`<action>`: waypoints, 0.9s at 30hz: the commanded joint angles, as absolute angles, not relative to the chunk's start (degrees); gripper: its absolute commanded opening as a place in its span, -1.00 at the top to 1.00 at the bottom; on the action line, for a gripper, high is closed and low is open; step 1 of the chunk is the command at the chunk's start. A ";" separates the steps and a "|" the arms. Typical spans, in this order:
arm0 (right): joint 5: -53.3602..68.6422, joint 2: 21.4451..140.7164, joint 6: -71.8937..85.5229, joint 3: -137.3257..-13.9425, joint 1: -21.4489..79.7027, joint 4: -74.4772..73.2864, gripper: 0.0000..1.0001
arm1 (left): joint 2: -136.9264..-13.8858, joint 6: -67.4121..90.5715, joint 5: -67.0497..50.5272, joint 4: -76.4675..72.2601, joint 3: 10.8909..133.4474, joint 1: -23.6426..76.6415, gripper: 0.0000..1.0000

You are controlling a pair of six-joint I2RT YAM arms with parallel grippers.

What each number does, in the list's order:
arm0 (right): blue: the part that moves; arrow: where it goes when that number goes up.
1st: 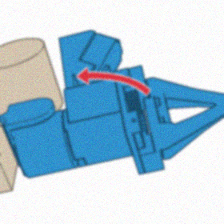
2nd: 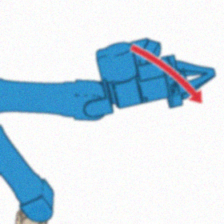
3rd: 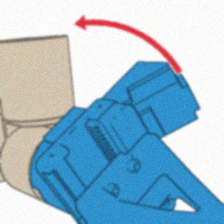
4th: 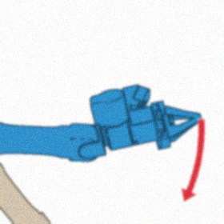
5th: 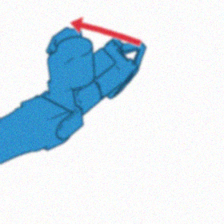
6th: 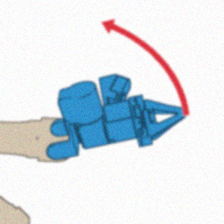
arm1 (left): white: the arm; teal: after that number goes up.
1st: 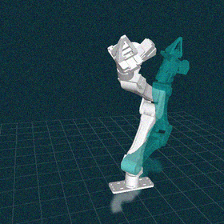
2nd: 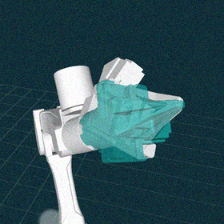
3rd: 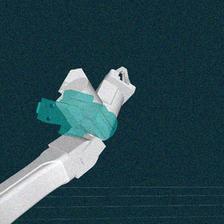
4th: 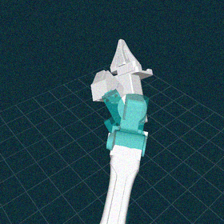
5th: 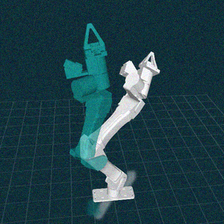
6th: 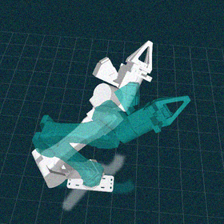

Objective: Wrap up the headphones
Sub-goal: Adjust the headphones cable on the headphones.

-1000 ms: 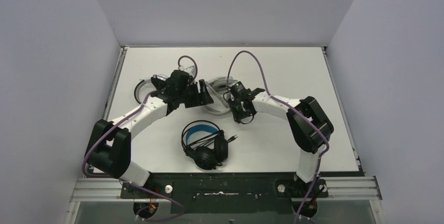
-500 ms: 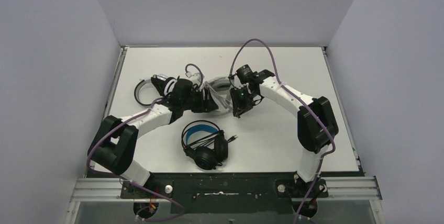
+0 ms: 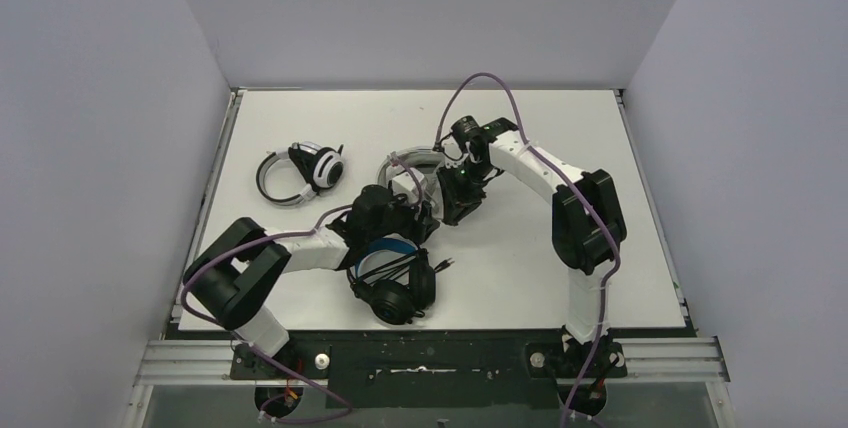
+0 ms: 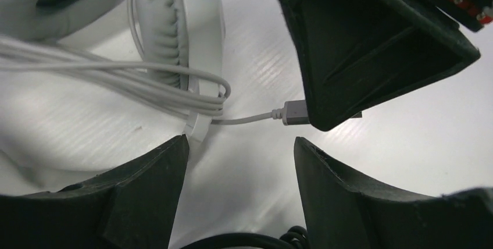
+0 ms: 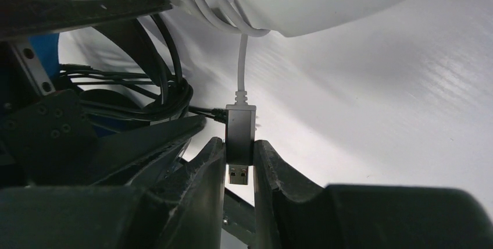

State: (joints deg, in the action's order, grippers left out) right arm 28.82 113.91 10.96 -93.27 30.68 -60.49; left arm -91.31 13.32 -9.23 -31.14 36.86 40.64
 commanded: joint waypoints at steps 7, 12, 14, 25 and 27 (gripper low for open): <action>34.22 113.07 10.82 -96.83 30.03 -62.50 1.00 | -97.40 0.27 -9.10 -52.91 33.24 42.73 -0.30; 35.00 113.38 11.42 -97.27 30.13 -62.41 1.00 | -101.58 -1.31 -11.92 -61.21 33.40 42.80 -0.32; 35.03 113.60 11.62 -97.36 30.14 -62.51 1.00 | -103.20 -1.32 -12.75 -62.33 34.65 42.97 -0.31; 35.41 114.64 12.18 -97.91 31.32 -62.54 1.00 | -104.75 -2.18 -13.96 -64.32 35.66 42.93 0.32; 35.21 114.58 12.61 -97.64 31.46 -62.15 1.00 | -104.48 -1.82 -13.45 -64.85 35.24 42.93 0.47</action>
State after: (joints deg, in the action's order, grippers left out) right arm 32.64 114.26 11.33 -95.59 30.20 -61.32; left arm -104.84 -1.30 -13.91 -58.74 34.02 43.11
